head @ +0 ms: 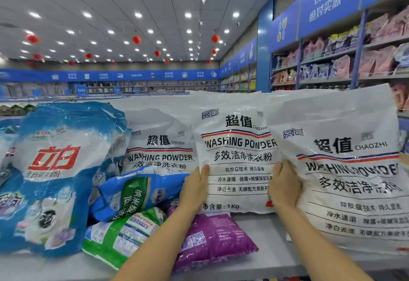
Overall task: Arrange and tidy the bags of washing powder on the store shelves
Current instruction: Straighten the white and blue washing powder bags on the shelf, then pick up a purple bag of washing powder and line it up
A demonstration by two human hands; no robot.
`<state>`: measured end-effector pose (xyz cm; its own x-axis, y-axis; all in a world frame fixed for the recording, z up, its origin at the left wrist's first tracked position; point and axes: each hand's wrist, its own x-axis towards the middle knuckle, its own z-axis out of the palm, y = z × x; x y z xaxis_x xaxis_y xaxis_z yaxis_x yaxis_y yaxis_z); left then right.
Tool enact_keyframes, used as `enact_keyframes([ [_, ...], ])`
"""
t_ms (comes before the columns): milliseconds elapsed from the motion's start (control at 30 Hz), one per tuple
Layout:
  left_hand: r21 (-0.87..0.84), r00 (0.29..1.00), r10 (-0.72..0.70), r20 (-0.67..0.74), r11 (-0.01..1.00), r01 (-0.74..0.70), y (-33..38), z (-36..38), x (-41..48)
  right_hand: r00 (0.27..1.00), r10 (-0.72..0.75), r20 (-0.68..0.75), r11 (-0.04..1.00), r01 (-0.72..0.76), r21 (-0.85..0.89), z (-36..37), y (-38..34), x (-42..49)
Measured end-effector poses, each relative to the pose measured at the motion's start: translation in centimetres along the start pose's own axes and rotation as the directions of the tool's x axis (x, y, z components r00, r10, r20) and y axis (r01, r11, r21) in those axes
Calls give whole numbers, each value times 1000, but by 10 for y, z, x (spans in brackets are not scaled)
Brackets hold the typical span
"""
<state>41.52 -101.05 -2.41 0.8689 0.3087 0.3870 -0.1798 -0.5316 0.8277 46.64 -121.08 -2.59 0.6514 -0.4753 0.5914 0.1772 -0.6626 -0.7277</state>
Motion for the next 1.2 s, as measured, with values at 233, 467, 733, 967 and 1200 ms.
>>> enact_keyframes([
  [233,221,983,-68,172,975,29,12,-25,-18,985,-67,160,997,61,42,-14,-2,-8],
  [467,307,926,296,232,881,-359,7,-67,-135,831,-553,62,806,514,292,-41,-27,-63],
  [733,641,782,490,385,468,-608,7,-67,-148,534,-658,531,539,826,-164,-16,-32,-76],
  [967,502,795,588,151,647,-574,32,-113,-149,522,-682,513,433,853,-293,-7,-30,-69],
  [1200,279,872,479,-105,855,-436,74,-163,-113,483,-594,643,432,866,-252,-5,-29,-78],
])
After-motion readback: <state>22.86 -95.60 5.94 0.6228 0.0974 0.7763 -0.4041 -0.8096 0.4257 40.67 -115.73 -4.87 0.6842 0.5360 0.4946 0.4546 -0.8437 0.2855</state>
